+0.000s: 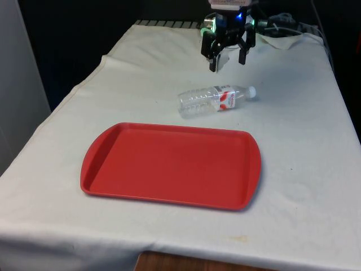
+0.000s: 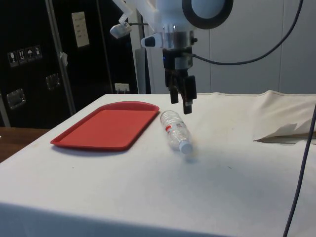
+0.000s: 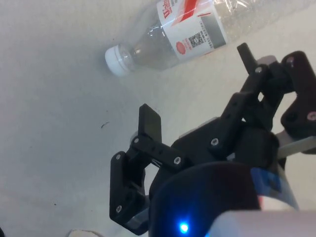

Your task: Place the bottle upright on the tray.

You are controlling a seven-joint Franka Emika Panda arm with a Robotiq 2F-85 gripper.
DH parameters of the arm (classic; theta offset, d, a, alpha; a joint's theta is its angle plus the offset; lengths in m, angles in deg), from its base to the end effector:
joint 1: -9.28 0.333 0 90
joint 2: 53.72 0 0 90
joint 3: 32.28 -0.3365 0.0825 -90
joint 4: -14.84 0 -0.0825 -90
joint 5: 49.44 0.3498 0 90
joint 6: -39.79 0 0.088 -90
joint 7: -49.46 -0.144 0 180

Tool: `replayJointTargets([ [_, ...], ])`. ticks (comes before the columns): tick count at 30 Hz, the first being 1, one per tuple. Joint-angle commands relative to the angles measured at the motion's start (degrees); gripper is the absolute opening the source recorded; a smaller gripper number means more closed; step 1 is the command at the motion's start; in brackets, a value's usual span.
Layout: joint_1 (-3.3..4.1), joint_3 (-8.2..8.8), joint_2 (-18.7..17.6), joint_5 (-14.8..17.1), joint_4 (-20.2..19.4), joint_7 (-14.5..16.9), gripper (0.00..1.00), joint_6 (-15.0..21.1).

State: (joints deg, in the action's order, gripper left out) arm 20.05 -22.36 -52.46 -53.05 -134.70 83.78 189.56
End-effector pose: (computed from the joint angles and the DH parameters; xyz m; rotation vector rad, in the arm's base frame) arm 0.4208 0.0067 0.2753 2.9350 1.0182 0.0255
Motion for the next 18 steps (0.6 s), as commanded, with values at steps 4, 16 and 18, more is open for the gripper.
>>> replayJointTargets([
  [4,0.06,-0.06,-0.2,0.1,-0.2,1.5,1.0,0.9],
  [16,0.06,-0.06,-0.3,0.1,-0.2,5.6,1.0,0.8],
  [18,0.06,-0.06,-0.3,0.1,-0.2,6.3,1.0,0.8],
])
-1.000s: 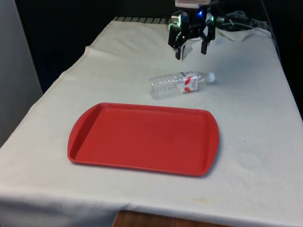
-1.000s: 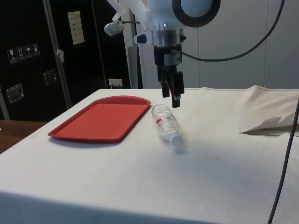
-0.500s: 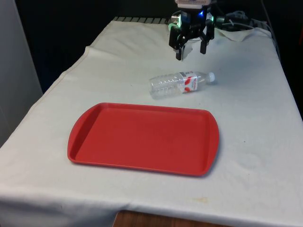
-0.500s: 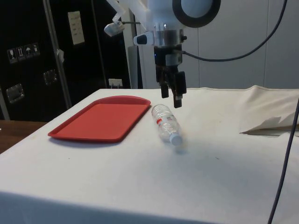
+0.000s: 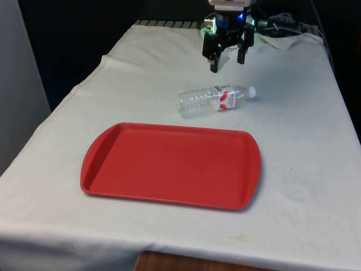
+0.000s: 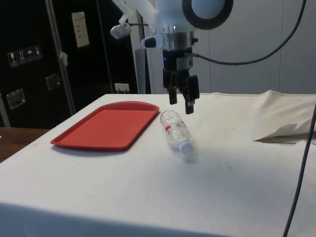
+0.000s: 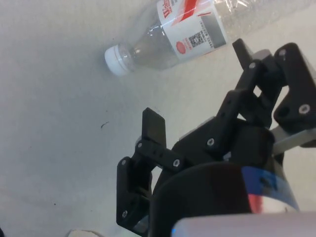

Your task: Place the bottle upright on the tray.

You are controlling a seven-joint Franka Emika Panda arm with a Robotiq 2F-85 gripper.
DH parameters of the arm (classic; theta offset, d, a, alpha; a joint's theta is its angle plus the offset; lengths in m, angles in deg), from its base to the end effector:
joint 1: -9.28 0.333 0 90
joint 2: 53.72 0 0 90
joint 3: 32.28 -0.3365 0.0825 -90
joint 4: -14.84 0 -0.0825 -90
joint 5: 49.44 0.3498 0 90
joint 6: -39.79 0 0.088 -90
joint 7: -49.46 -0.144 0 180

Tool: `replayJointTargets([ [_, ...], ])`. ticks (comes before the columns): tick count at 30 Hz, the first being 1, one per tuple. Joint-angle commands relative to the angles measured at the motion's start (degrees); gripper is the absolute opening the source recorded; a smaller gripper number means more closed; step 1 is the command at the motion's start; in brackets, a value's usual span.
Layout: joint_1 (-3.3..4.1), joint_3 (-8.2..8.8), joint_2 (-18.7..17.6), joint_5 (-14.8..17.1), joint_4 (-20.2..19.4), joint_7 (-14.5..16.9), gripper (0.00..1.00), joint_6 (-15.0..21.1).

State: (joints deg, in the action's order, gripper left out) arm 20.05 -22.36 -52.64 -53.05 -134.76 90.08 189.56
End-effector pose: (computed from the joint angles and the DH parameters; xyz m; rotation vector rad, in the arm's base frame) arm 0.4202 0.0067 0.2736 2.8748 1.1782 0.0162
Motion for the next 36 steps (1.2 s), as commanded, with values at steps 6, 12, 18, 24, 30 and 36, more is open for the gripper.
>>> replayJointTargets([
  [6,0.06,-0.06,-0.1,0.0,-0.2,1.9,1.0,0.8],
  [12,0.0,0.0,-0.1,0.0,-0.1,3.7,1.0,0.0],
  [18,0.06,-0.06,-0.1,0.0,-0.3,6.0,1.0,0.8],
  [24,0.06,-0.06,-0.1,0.0,-0.5,8.0,1.0,0.8],
  [30,0.06,-0.06,-0.1,0.0,-0.6,10.0,1.0,0.9],
  [36,0.06,-0.06,-0.1,-0.1,-0.8,12.1,1.0,0.9],
])
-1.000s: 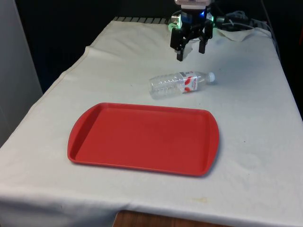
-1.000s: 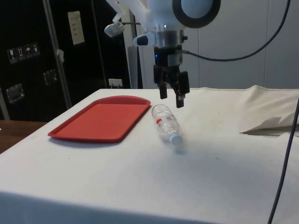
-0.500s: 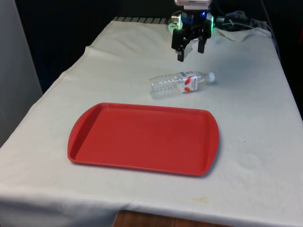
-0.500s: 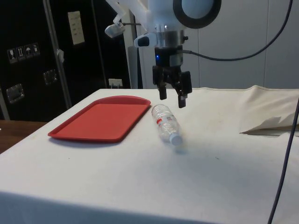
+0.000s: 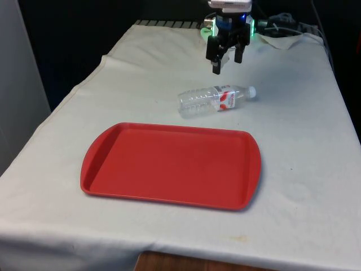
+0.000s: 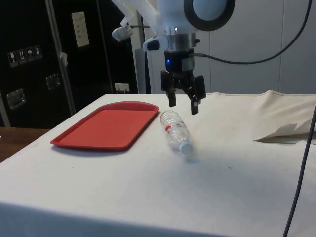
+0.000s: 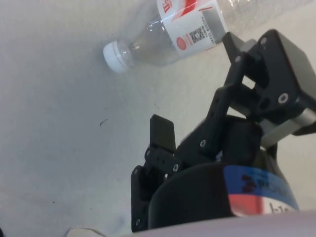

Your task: Place the bottle upright on the tray.

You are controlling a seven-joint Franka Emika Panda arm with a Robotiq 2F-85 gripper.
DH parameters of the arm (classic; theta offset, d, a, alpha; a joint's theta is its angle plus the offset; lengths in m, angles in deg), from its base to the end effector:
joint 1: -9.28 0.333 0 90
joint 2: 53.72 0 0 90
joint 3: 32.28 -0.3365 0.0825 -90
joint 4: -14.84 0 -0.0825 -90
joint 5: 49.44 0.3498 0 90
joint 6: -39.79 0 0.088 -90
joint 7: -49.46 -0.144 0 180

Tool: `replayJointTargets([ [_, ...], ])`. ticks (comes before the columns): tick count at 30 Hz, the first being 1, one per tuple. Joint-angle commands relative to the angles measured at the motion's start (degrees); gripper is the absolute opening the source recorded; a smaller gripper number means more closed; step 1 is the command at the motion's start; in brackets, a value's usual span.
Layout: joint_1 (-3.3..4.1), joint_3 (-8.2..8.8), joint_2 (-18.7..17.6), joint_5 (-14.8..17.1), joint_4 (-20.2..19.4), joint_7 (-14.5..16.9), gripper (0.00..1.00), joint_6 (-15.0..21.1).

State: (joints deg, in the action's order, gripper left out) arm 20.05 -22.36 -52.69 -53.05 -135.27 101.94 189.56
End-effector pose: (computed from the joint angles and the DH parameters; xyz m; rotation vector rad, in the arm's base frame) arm 0.4166 0.0066 0.2702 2.7407 1.4707 -0.0030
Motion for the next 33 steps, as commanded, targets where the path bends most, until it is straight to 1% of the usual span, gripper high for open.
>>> replayJointTargets([
  [1,0.06,-0.06,0.0,-0.1,-0.3,0.6,1.0,0.9],
  [2,0.06,-0.06,0.1,-0.1,-0.3,0.9,1.0,0.9],
  [3,0.0,0.0,0.0,0.0,-0.1,0.6,1.0,0.0],
  [4,0.06,-0.06,0.0,-0.1,-0.4,1.1,1.0,0.9],
  [12,0.06,0.0,-0.1,0.0,-0.5,4.4,1.0,1.0],
  [13,0.0,0.0,0.0,0.0,-0.3,4.2,1.0,0.0],
  [14,0.06,0.0,-0.1,0.0,-0.5,4.7,1.0,1.0],
  [22,0.06,-0.06,0.0,0.0,-0.7,7.0,1.0,1.1],
  [23,0.0,0.0,0.0,0.0,-0.5,6.9,1.0,0.1],
  [24,0.06,-0.06,0.0,0.0,-0.8,7.6,1.0,1.1],
  [33,0.06,-0.06,-0.1,0.0,-1.0,10.3,1.0,1.2],
])
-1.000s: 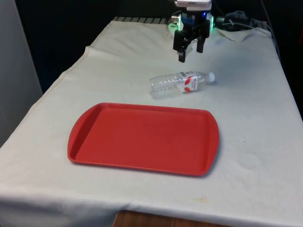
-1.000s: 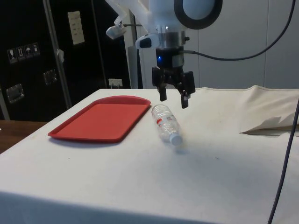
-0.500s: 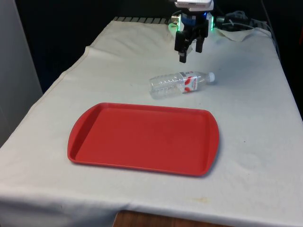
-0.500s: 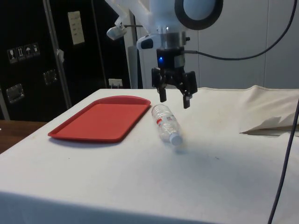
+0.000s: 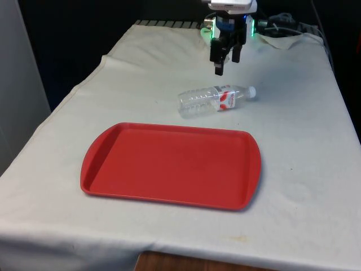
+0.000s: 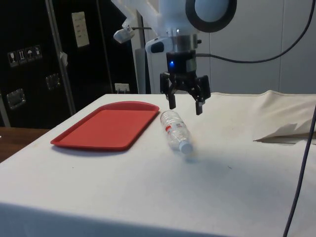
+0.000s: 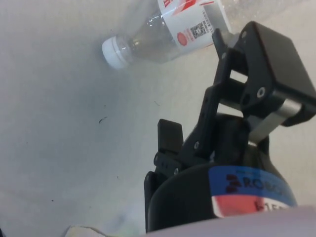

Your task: Place the bottle upright on the tray.

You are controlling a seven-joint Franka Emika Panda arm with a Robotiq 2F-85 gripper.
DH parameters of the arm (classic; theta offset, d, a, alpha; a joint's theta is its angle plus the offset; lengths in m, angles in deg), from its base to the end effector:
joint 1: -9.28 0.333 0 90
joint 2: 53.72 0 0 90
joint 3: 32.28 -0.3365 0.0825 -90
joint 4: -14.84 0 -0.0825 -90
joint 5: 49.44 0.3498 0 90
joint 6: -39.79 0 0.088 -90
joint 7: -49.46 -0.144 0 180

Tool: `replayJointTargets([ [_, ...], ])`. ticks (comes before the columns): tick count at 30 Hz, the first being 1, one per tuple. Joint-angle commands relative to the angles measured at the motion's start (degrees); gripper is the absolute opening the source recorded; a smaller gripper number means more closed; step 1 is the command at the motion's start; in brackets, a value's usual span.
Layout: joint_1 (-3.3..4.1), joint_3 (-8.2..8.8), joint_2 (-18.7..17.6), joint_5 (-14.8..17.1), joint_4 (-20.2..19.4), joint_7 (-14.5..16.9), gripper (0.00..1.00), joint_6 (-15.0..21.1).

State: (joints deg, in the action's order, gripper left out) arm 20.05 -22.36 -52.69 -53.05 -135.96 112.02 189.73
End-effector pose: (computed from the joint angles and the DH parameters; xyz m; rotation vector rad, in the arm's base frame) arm 0.4122 0.0066 0.2664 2.6050 1.7090 -0.0191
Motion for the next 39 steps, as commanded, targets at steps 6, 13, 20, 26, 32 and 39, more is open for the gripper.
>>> replayJointTargets([
  [6,0.06,-0.06,-0.2,0.1,-0.3,2.3,1.0,1.2],
  [13,0.06,-0.06,-0.3,0.1,-0.3,4.1,1.0,1.3],
  [20,0.06,-0.06,-0.4,0.1,-0.3,6.1,1.0,1.3],
  [26,0.06,-0.06,-0.5,0.1,-0.3,8.1,1.0,1.4],
  [32,0.06,-0.06,-0.6,0.2,-0.5,9.7,1.0,1.7],
  [39,0.06,-0.06,-0.6,0.1,-0.6,11.5,1.0,1.8],
])
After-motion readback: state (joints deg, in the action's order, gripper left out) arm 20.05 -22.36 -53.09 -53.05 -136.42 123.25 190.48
